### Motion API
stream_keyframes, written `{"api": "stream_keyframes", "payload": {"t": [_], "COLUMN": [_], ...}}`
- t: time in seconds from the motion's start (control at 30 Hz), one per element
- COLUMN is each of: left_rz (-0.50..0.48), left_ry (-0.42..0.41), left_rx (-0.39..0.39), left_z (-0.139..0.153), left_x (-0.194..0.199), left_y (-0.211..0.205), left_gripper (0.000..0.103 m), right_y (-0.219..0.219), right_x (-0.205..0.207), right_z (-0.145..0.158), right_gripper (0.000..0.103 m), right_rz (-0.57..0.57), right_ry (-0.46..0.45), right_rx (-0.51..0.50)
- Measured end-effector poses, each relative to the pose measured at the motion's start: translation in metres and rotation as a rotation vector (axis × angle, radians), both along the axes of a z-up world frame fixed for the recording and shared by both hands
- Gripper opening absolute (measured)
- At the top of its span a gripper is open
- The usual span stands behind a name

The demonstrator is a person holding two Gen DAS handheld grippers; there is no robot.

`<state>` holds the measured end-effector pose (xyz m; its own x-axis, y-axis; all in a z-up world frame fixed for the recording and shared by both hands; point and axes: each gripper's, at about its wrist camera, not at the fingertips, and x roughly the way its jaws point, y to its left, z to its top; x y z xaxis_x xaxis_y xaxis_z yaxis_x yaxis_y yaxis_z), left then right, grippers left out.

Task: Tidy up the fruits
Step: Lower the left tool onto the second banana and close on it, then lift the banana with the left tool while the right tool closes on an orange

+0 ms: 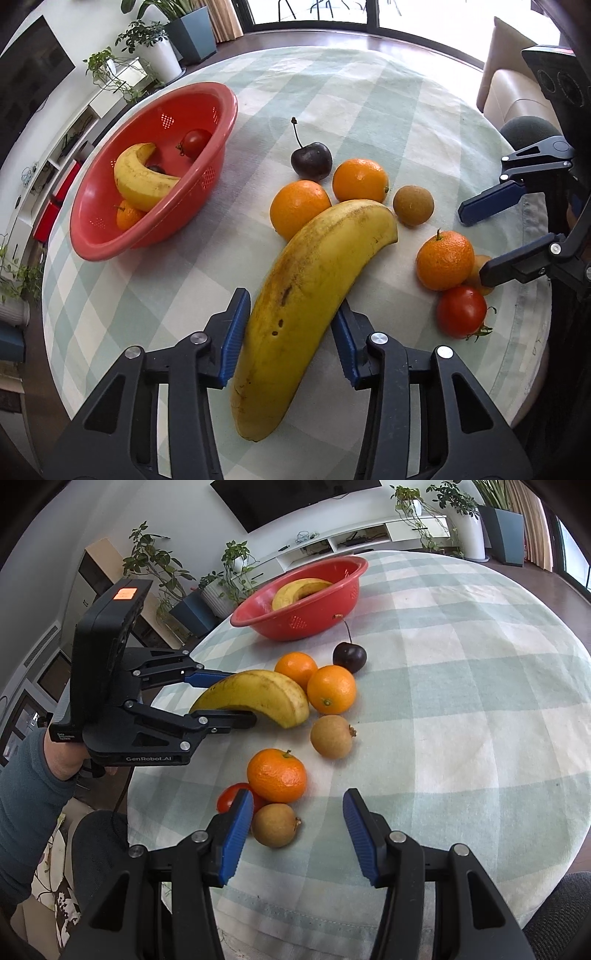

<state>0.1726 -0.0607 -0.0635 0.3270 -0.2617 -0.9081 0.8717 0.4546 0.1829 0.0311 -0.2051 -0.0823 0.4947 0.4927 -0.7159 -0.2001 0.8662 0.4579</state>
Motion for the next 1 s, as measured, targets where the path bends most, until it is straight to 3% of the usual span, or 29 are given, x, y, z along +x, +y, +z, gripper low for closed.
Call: {"api": "stream_keyframes", "payload": {"t": [0.47, 0.77, 1.0], "left_rz": [0.119, 0.22, 0.3], "left_ry": [0.049, 0.064, 0.072], "left_rx": [-0.138, -0.293, -0.394], "left_z": [0.008, 0.029, 0.035], "left_x": [-0.017, -0.027, -0.042], "left_y": [0.028, 0.055, 0.076], "left_gripper": [0.033, 0.032, 0.032], "right_y": [0.011, 0.013, 0.019], "right_x": [0.001, 0.005, 0.014], "right_z": [0.009, 0.016, 0.011], "right_gripper": [0.055, 0.055, 0.046], "right_rz": [0.014, 0.016, 0.027], "right_ry": [-0.012, -0.019, 0.033], "right_rx": [-0.037, -0.062, -0.025]}}
